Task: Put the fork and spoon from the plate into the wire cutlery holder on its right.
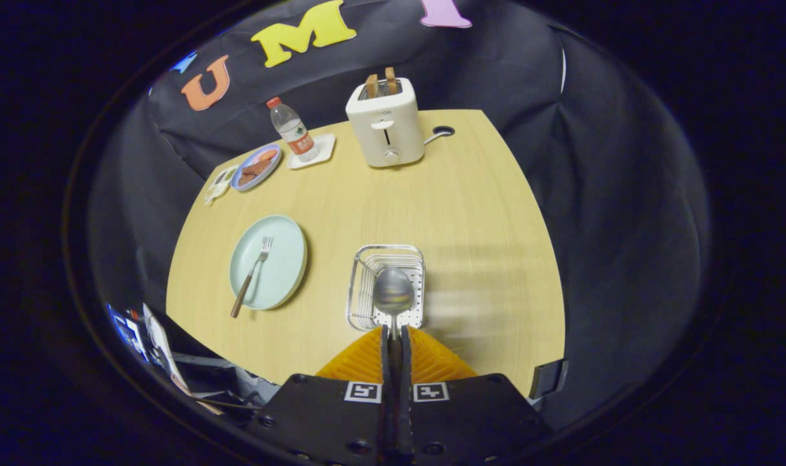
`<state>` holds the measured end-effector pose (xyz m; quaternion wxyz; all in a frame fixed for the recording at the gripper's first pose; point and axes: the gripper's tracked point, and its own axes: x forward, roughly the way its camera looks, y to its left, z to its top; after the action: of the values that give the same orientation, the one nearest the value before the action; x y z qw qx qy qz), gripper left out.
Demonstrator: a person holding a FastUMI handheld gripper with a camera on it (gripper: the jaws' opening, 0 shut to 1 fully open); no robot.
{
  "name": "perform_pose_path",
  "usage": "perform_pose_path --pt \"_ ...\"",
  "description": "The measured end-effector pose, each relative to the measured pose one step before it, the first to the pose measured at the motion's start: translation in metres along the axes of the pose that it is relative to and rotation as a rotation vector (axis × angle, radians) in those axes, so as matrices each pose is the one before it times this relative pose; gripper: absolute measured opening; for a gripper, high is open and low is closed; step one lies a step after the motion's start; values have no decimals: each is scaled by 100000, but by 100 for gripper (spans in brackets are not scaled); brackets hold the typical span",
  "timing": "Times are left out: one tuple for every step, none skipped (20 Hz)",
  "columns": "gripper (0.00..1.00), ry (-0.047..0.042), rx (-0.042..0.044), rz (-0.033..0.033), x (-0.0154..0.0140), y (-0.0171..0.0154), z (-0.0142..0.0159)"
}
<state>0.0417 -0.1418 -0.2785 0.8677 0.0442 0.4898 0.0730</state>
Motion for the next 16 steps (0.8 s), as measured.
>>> perform_pose_path --pt "3 -13 247 -408 39 49 68" --pt "3 91 -32 -313 47 42 115" --pt "5 -322 144 -863 85 -96 136" --pt "6 -295 90 -739 -22 -67 158" --pt "5 -171 238 -48 -22 78 104" --pt "5 -994 -10 26 -89 133 268" --pt "3 -834 -530 -1009 -51 -110 248" --pt "1 -591 -367 -410 -67 32 242" --pt "1 -37 -93 87 -39 236 -29" --pt "1 -234 330 686 -305 245 96" --pt "2 -157 -102 319 160 243 21" --pt "5 -169 -238 -32 -1 184 -44" --pt "4 -228 -196 160 -127 303 -6" --pt "4 -274 -310 260 61 408 -42" --pt "4 -366 -355 780 49 490 -120" --pt "6 -161 -419 593 27 686 12"
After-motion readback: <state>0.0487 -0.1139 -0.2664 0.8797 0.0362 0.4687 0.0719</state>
